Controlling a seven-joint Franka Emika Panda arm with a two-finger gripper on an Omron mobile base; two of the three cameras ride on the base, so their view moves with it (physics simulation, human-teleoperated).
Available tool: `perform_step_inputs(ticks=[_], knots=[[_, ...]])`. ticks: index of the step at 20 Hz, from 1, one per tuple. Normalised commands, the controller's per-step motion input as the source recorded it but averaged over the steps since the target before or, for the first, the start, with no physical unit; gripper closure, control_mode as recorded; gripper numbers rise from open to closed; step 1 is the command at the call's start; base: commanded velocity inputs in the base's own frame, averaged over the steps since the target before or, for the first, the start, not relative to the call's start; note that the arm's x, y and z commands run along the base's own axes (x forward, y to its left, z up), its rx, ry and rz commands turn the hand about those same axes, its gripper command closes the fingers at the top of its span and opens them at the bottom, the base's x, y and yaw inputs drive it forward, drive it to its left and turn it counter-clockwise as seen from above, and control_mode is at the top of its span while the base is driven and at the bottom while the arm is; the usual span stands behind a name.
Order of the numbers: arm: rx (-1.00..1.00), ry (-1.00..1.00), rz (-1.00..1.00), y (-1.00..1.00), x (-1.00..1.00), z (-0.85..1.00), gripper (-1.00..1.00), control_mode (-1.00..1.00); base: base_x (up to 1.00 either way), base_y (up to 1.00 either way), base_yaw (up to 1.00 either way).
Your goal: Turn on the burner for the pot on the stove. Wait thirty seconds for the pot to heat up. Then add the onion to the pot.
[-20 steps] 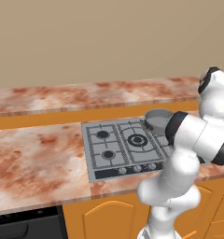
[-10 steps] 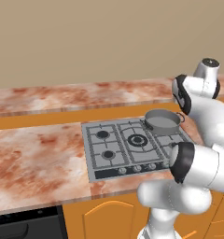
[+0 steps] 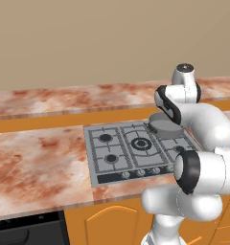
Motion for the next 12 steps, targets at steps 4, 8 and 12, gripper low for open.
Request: perform_step_inputs(ticks=[4,8,12], knots=[[0.02,0.03,0.0,0.0,0.36,-0.06,1.0,-1.0,0.0,0.0,0.0],[0.04,0.0,0.0,-0.02,0.22,-0.28,1.0,-1.0,0.0,0.0,0.0],[0.06,0.0,0.0,-0.09,0.28,-0.42,1.0,-1.0,0.0,0.0,0.0]])
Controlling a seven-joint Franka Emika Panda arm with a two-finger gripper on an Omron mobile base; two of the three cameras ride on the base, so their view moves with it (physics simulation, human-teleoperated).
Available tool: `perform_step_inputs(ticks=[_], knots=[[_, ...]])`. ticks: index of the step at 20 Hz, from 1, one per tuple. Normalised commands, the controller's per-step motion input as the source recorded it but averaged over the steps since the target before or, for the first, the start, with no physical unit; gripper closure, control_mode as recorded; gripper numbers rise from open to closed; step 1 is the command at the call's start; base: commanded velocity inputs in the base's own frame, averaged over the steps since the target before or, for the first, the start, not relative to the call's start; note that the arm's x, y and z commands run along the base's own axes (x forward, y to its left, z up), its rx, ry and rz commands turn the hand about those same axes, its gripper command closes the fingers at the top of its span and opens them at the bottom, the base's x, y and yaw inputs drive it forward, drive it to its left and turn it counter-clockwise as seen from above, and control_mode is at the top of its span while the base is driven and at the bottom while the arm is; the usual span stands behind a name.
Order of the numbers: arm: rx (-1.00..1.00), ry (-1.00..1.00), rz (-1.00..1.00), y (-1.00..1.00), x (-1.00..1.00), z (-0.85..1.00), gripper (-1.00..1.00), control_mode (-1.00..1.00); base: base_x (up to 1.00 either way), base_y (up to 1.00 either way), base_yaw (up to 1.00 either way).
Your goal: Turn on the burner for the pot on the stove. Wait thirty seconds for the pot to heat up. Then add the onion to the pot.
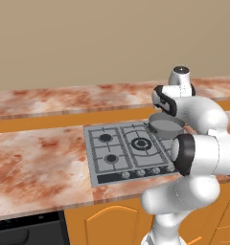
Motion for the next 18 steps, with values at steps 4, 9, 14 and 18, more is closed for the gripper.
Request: perform_step_inputs(ticks=[4,9,14,18], knots=[[0.03,0.0,0.0,-0.08,0.29,-0.34,1.0,-1.0,0.0,0.0,0.0],[0.0,0.0,-0.01,-0.1,0.16,-0.27,1.0,-1.0,0.0,0.0,0.0],[0.0,0.0,-0.02,-0.18,0.0,-0.16,1.0,-1.0,0.0,0.0,0.0],[0.0,0.0,0.0,-0.16,0.0,-0.09,1.0,-1.0,0.0,0.0,0.0]])
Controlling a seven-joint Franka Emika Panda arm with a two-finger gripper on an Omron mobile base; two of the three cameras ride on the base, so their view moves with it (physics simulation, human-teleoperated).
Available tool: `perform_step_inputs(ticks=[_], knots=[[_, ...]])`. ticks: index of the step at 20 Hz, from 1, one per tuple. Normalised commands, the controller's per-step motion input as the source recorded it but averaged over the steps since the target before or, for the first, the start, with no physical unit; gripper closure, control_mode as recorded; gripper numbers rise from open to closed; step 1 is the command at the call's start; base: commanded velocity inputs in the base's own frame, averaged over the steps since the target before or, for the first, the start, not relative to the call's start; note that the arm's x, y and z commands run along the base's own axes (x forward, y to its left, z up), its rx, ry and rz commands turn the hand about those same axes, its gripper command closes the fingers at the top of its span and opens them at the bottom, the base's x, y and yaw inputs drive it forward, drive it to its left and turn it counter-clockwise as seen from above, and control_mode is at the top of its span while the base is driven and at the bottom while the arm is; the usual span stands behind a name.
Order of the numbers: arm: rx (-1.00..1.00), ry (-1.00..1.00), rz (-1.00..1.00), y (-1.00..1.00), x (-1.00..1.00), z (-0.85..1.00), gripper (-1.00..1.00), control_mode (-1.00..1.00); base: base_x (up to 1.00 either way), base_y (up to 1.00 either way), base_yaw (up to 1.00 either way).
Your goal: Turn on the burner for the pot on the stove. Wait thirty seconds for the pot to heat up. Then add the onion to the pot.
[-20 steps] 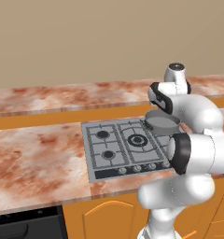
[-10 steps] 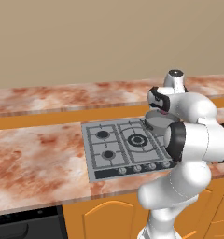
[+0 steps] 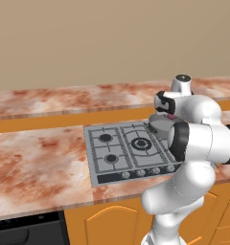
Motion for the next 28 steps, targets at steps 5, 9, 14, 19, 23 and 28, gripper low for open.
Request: perform_step_inputs(ticks=[5,9,14,19,23,28], knots=[[0.0,-0.03,0.0,-0.08,0.0,-0.01,1.0,-1.0,0.0,0.0,0.0],[0.0,-0.04,0.0,-0.02,0.0,-0.01,1.0,-1.0,0.0,0.0,0.0],[0.01,0.0,0.0,-0.02,0.03,0.0,1.0,-1.0,0.0,0.0,0.0],[0.0,0.0,0.0,0.0,0.0,0.0,1.0,-1.0,0.0,0.0,0.0],[0.0,0.0,0.0,0.0,0.0,0.0,1.0,-1.0,0.0,0.0,0.0],[0.0,0.0,0.0,0.0,0.0,0.0,1.0,-1.0,0.0,0.0,0.0]])
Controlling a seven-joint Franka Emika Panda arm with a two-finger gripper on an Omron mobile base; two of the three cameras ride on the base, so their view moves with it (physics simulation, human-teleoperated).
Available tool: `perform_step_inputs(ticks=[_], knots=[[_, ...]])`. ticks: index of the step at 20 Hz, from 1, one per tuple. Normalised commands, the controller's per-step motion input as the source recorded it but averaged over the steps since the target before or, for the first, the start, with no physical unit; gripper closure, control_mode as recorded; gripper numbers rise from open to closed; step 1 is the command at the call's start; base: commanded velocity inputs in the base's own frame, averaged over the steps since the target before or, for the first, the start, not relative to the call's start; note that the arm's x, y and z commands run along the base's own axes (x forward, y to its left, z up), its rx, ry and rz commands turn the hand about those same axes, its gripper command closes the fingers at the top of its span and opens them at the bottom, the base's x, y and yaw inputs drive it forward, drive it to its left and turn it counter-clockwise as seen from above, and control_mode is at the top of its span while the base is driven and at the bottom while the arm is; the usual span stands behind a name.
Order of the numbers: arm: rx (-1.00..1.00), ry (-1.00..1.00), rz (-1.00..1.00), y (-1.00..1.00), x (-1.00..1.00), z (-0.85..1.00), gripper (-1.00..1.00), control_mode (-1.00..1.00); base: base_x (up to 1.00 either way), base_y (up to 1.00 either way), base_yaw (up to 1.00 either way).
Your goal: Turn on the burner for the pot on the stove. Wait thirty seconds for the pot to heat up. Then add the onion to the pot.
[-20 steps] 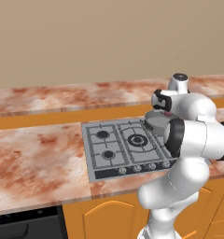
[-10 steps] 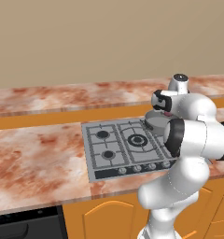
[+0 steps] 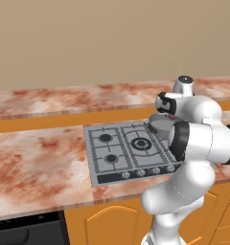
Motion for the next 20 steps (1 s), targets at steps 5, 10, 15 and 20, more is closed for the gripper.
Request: perform_step_inputs(ticks=[5,10,15,20], knots=[[0.0,0.0,0.0,0.0,0.0,0.0,1.0,-1.0,0.0,0.0,0.0],[0.0,0.0,0.0,0.0,0.0,0.0,1.0,-1.0,0.0,0.0,0.0],[0.0,0.0,0.0,0.0,0.0,0.0,1.0,-1.0,0.0,0.0,0.0],[0.0,0.0,0.0,0.0,0.0,0.0,1.0,-1.0,0.0,0.0,0.0]])
